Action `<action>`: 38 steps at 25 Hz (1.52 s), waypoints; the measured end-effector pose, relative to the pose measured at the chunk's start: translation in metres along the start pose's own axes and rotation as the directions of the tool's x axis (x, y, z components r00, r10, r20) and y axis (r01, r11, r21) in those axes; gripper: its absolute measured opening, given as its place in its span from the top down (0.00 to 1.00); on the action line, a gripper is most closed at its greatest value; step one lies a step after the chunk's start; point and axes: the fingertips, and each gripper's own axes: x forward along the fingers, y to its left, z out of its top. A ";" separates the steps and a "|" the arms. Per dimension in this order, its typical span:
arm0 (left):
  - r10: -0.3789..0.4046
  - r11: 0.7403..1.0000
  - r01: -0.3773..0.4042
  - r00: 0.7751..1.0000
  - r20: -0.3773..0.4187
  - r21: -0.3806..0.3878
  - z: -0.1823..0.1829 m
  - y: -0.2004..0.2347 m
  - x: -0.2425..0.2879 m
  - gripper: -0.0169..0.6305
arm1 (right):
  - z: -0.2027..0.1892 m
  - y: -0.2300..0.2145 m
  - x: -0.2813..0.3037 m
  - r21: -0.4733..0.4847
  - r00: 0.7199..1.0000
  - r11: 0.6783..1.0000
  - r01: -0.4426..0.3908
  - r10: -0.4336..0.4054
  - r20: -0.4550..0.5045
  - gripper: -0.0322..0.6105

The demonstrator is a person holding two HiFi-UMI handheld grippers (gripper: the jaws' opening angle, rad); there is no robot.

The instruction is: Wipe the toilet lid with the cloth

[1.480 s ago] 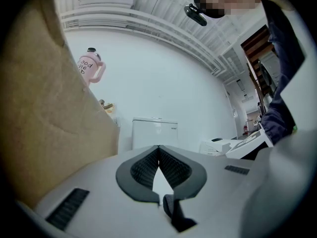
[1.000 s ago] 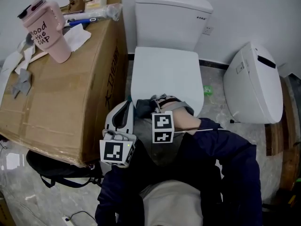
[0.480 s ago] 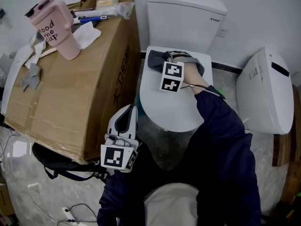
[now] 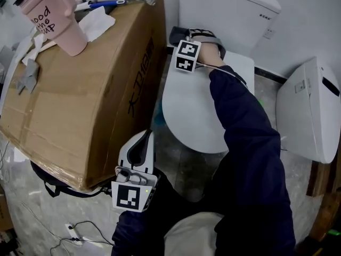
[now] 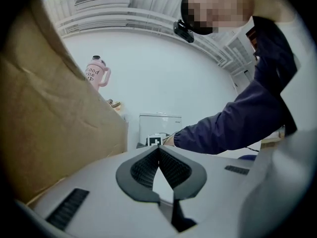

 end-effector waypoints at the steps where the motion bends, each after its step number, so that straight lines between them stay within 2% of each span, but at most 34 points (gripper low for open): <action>1: 0.000 1.000 0.000 1.000 -0.014 0.002 -0.004 0.000 -0.001 0.95 | 0.000 0.002 0.003 -0.008 1.000 1.000 0.004 -0.004 -0.011 0.85; 3: 0.005 1.000 -0.005 1.000 -0.019 -0.015 -0.010 0.002 -0.002 0.95 | 0.002 0.005 0.004 -0.020 0.999 1.000 0.009 -0.010 -0.031 0.85; 6: 0.005 0.999 -0.006 1.000 -0.005 -0.042 -0.012 0.005 0.001 0.95 | 0.009 0.014 -0.004 -0.032 0.999 0.999 -0.037 0.036 -0.035 0.85; 11: -0.016 1.000 0.016 1.000 0.009 0.002 -0.004 0.001 0.003 0.95 | 0.021 0.042 -0.030 -0.072 0.997 0.994 -0.081 0.080 -0.020 0.85; 17: -0.017 1.000 0.017 1.000 0.018 -0.004 0.004 0.005 0.004 0.95 | 0.036 0.079 -0.070 -0.094 0.985 0.981 -0.168 0.171 0.019 0.85; 23: 0.000 1.000 0.000 0.999 0.034 -0.004 0.009 0.013 -0.001 0.95 | 0.048 0.110 -0.108 -0.097 0.975 0.973 -0.208 0.214 0.061 0.85; 29: -0.001 0.999 0.003 0.998 0.056 -0.044 0.006 0.019 0.003 0.95 | 0.059 0.138 -0.148 -0.107 0.964 0.967 -0.230 0.242 0.110 0.85; 38: -0.001 1.000 0.002 0.998 0.066 -0.018 0.007 0.025 0.014 0.95 | 0.067 0.167 -0.189 -0.148 0.949 0.954 -0.260 0.281 0.142 0.85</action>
